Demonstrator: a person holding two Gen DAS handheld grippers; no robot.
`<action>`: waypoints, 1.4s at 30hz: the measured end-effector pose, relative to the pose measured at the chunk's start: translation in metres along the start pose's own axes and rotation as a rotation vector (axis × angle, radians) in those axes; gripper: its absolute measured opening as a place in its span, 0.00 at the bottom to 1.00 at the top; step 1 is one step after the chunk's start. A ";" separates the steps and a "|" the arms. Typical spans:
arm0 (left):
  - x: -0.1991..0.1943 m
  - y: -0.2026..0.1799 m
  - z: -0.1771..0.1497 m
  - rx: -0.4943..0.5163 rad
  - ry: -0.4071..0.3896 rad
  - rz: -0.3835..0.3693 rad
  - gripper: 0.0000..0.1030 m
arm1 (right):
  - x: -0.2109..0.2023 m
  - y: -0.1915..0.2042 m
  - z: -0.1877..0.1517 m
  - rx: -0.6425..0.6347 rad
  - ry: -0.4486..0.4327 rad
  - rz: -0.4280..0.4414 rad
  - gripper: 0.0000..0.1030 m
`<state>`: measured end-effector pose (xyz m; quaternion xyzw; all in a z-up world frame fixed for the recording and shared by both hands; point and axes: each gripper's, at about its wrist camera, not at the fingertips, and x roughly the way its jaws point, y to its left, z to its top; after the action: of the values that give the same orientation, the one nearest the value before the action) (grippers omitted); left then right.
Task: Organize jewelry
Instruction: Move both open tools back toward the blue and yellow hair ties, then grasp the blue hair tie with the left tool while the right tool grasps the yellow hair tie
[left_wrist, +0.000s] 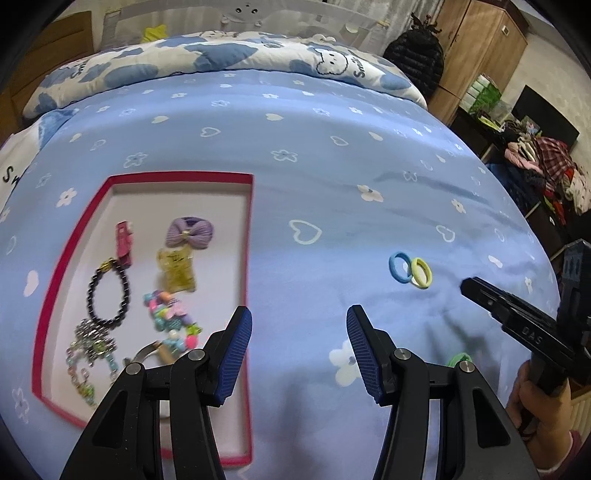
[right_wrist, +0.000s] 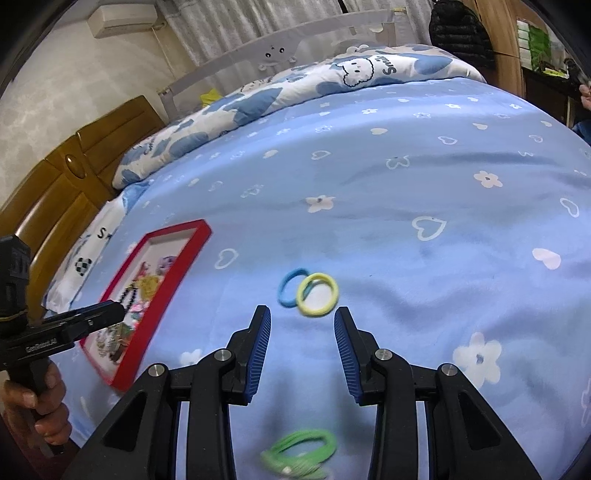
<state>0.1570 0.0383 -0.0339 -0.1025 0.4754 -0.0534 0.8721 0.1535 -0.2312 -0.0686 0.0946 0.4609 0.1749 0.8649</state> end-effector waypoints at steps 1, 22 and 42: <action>0.005 -0.003 0.002 0.008 0.006 0.001 0.52 | 0.005 -0.002 0.002 -0.002 0.006 -0.005 0.35; 0.106 -0.060 0.041 0.119 0.109 -0.060 0.52 | 0.049 -0.028 0.012 0.012 0.083 -0.050 0.02; 0.153 -0.090 0.048 0.199 0.139 -0.084 0.02 | 0.013 -0.048 0.011 0.100 0.023 -0.020 0.02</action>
<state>0.2810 -0.0724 -0.1135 -0.0313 0.5223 -0.1435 0.8400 0.1793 -0.2704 -0.0882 0.1311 0.4797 0.1440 0.8555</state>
